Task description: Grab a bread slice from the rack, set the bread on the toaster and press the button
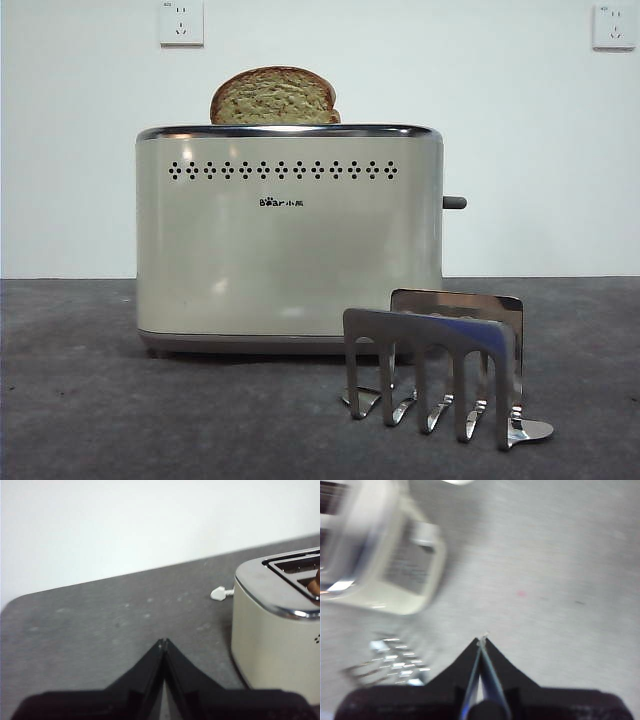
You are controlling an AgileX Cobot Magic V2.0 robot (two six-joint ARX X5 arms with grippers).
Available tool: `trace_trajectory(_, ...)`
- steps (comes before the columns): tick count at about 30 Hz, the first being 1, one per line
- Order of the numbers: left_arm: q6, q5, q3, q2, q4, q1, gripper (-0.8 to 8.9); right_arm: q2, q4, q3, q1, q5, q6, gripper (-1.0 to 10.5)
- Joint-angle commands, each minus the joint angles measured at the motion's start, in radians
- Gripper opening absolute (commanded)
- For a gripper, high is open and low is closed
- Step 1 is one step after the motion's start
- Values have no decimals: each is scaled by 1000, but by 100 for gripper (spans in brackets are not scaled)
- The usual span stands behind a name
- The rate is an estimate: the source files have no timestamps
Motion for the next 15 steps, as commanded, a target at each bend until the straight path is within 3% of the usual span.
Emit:
trace_trajectory(1, -88, 10, -211, -104, 174, 6, -3, 21, 4, -2, 2, 59, -9, 0)
trace_trajectory(4, -88, 18, -319, -169, 245, 6, -3, 39, 4, -2, 2, 97, -9, 0)
trace_trajectory(10, -88, 15, -446, -275, 241, 7, -2, 53, 10, -2, 2, 108, -9, 0)
trace_trajectory(15, -88, 17, -444, -271, 190, 10, -2, 54, 10, -2, 2, 108, -9, 0)
